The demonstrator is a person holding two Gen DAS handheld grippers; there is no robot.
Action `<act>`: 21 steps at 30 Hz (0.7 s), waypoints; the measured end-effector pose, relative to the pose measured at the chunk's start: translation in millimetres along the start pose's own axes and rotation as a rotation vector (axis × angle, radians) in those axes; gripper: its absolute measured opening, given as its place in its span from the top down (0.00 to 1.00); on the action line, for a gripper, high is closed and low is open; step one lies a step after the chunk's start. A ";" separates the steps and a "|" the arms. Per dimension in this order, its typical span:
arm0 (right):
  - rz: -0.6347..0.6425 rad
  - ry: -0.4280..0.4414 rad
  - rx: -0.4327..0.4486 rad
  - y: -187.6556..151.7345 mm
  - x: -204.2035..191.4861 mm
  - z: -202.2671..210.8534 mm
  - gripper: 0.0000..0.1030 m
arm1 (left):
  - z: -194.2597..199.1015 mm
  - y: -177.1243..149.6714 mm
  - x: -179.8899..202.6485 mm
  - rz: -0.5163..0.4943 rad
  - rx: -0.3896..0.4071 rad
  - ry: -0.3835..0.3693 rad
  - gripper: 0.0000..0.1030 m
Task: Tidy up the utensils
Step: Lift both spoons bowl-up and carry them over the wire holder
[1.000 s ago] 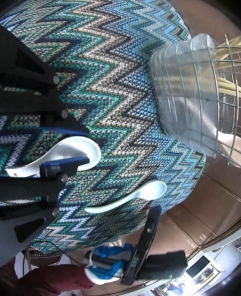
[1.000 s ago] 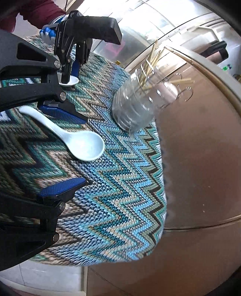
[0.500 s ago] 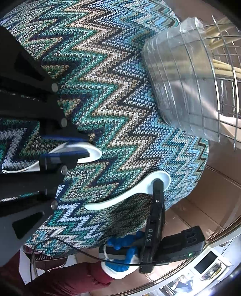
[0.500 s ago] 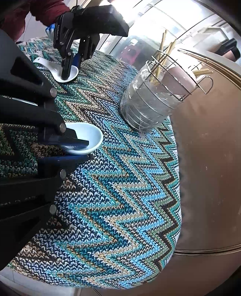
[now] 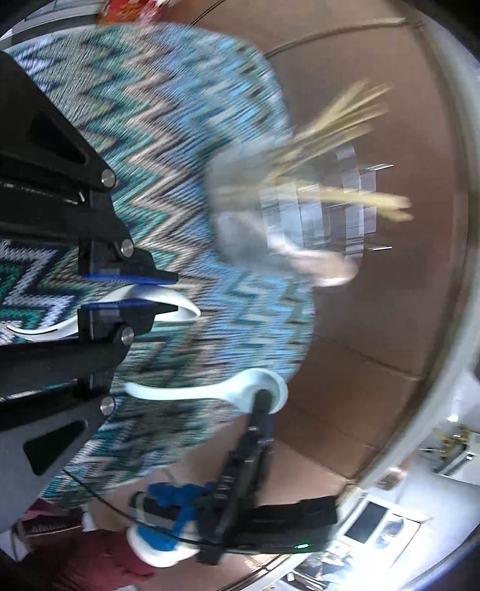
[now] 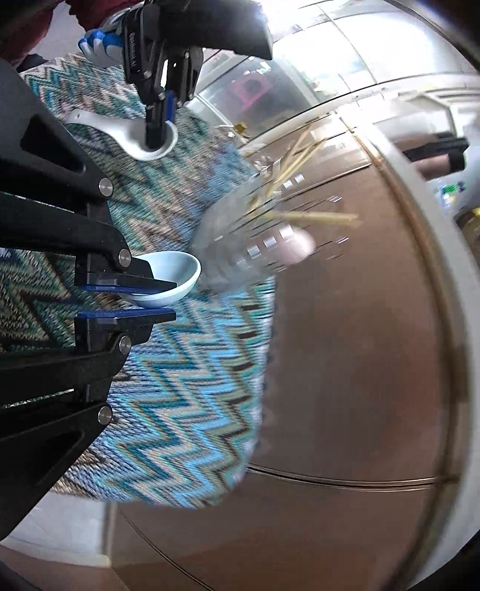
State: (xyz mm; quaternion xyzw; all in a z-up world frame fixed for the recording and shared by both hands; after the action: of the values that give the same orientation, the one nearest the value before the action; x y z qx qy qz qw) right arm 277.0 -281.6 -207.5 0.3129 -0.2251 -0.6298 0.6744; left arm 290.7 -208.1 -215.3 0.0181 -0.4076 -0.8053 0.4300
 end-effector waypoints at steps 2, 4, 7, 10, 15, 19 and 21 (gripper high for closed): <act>0.001 -0.016 0.056 18.3 -6.1 13.9 0.93 | 19.8 22.5 3.2 -0.001 0.078 0.012 0.93; -0.002 -0.031 0.113 36.1 -10.5 21.4 0.93 | 39.0 47.3 2.7 0.005 0.162 0.030 0.93; -0.001 -0.054 0.215 68.0 -18.0 44.6 0.93 | 63.7 83.3 -4.2 0.025 0.286 0.080 0.93; -0.005 -0.079 0.313 98.5 -29.7 59.1 0.93 | 81.1 114.0 -14.8 0.068 0.393 0.112 0.93; -0.012 -0.123 0.438 138.4 -44.0 64.7 0.93 | 89.7 146.7 -40.5 0.129 0.504 0.176 0.93; -0.017 -0.150 0.479 153.6 -46.2 49.3 0.93 | 76.6 162.1 -58.6 0.151 0.546 0.241 0.93; -0.019 -0.173 0.491 157.2 -43.4 44.6 0.93 | 65.4 164.9 -65.3 0.158 0.549 0.258 0.93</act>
State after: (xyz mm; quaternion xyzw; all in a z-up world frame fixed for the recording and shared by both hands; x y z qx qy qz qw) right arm 352.6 -243.1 -61.3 0.4142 -0.4251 -0.5869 0.5507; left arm 418.8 -169.1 -81.9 0.2036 -0.5520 -0.6205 0.5184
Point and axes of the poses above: each gripper's, at about its wrist camera, not at the fingertips, and z roughly against the way its jaws point, x to its right, y to its top, the point moved 10 cm from there along -z, roughly the way its jaws point, and after that the axes turned 10 degrees about -y, right-handed, at the moved point
